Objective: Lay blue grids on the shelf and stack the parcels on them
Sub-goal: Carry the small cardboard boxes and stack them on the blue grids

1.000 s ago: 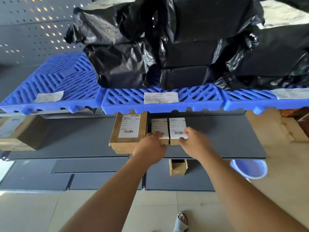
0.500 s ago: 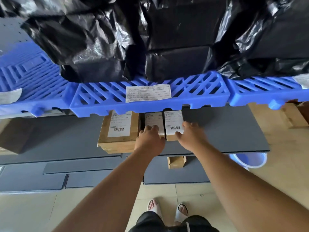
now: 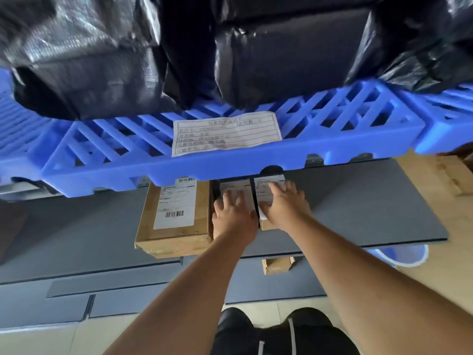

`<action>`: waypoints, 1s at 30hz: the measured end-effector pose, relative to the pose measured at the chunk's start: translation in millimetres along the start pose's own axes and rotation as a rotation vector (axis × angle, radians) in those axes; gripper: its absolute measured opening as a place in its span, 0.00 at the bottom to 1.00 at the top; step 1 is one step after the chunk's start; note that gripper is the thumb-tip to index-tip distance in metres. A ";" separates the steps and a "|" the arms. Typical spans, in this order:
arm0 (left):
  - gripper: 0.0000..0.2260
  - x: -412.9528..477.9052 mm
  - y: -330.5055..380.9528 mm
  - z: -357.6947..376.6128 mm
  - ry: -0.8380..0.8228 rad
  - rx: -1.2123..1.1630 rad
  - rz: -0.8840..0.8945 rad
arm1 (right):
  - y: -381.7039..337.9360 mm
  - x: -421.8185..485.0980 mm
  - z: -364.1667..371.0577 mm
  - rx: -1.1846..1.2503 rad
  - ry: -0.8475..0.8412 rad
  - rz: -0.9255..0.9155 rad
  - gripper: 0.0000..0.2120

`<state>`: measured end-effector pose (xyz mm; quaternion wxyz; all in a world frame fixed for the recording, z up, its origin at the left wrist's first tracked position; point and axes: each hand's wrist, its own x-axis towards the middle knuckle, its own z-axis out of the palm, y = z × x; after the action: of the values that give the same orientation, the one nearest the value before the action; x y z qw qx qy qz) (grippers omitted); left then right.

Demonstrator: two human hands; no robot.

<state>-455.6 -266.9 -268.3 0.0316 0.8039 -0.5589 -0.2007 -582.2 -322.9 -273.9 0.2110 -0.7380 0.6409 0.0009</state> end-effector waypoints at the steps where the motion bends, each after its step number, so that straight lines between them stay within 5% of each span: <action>1: 0.28 3.2 -0.7 2.5 -0.011 -0.006 0.000 | 1.2 3.1 2.8 0.012 -0.009 -0.001 0.31; 13: 0.22 15.3 12.5 9.3 -0.091 -0.078 -0.005 | 13.7 15.9 10.8 0.124 -0.033 0.060 0.31; 30: 0.32 -2.9 8.7 11.5 -0.102 -0.089 0.010 | 28.0 -7.3 4.3 0.080 -0.066 0.098 0.33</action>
<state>-468.3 -265.5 -275.6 0.0398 0.7875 -0.5545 -0.2660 -608.7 -317.2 -284.5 0.2610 -0.6963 0.6686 0.0100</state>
